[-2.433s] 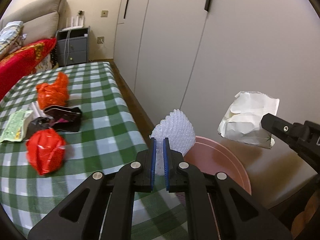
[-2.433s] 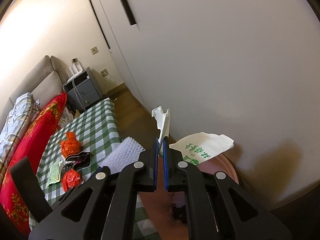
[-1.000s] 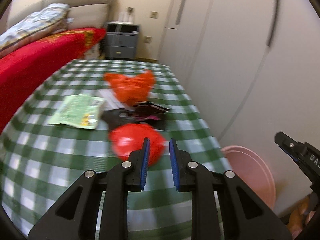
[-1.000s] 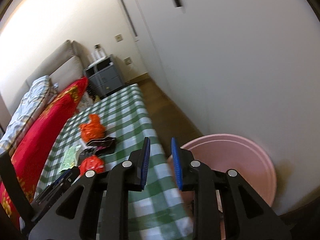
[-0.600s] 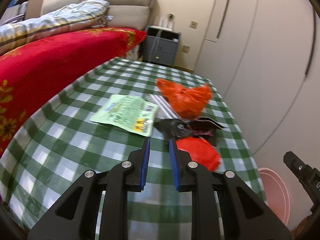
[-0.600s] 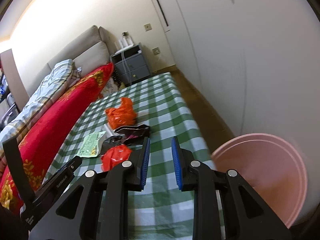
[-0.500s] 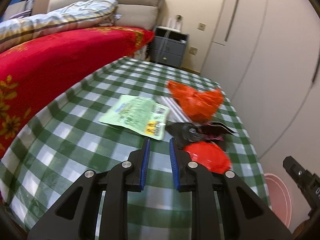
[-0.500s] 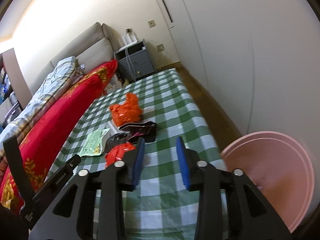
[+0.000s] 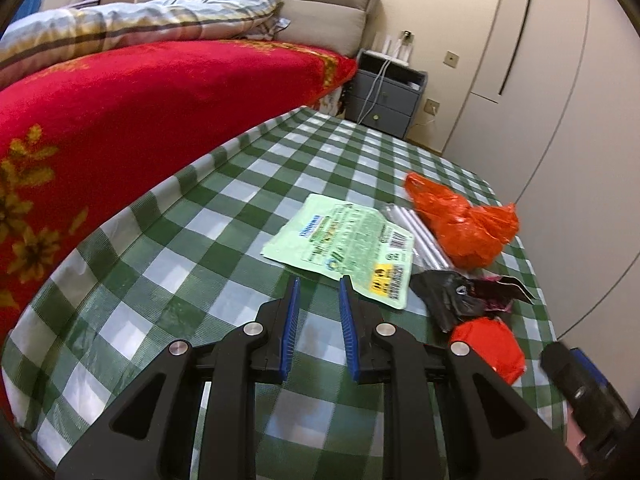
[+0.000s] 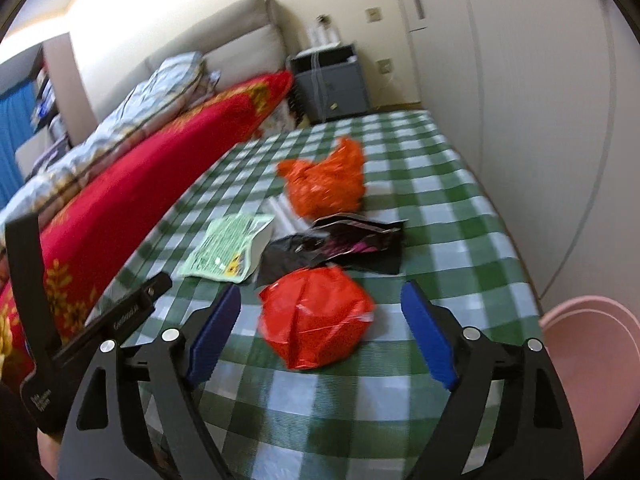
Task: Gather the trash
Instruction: 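Grasp the green snack wrapper with the left tool while the right tool grasps the red bag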
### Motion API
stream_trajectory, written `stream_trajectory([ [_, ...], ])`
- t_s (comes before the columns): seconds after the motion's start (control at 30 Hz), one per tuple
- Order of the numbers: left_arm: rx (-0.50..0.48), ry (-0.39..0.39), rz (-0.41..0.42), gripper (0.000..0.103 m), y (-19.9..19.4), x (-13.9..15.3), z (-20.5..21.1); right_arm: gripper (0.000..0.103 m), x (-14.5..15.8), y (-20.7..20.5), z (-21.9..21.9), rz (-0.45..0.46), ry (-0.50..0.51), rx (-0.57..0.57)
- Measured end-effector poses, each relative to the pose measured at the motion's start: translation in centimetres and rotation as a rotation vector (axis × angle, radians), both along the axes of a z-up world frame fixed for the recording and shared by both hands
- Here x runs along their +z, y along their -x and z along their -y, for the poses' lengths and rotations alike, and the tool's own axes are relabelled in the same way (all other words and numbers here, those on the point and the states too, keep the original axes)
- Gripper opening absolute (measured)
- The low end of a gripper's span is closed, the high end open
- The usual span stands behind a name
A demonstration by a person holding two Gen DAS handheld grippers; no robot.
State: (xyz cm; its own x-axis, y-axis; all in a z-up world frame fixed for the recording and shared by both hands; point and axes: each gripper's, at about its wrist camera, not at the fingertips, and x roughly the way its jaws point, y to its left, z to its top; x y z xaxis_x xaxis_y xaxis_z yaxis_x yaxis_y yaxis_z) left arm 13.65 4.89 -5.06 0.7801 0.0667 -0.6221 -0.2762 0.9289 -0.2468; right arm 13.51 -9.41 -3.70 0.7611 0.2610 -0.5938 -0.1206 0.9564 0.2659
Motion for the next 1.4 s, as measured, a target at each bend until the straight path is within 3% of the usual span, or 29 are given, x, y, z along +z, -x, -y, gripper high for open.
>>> stream_trajectory([
  [0.3,-0.015,0.085,-0.027,0.020,-1.8,-1.1,-1.4,0.085,-1.6,-2.2,-2.4,-0.079,0.076,0.076],
  [0.63,-0.049,0.216,-0.088,0.020,-4.4,-2.3,-1.3,0.085,-3.3,-3.6,-2.0,-0.158,0.091,0.053],
  [0.77,-0.039,0.252,-0.112,0.020,-4.8,-3.1,-1.2,0.085,-3.2,-3.6,-1.9,-0.149,0.098,0.047],
  [1.27,-0.025,0.297,-0.081,0.020,-6.3,-3.4,-1.6,0.079,-3.2,-3.5,-1.5,-0.156,0.073,0.047],
  [1.4,-0.034,0.272,-0.042,0.009,-6.3,-2.6,-1.4,0.078,-3.0,-3.3,-1.7,-0.145,0.078,0.049],
])
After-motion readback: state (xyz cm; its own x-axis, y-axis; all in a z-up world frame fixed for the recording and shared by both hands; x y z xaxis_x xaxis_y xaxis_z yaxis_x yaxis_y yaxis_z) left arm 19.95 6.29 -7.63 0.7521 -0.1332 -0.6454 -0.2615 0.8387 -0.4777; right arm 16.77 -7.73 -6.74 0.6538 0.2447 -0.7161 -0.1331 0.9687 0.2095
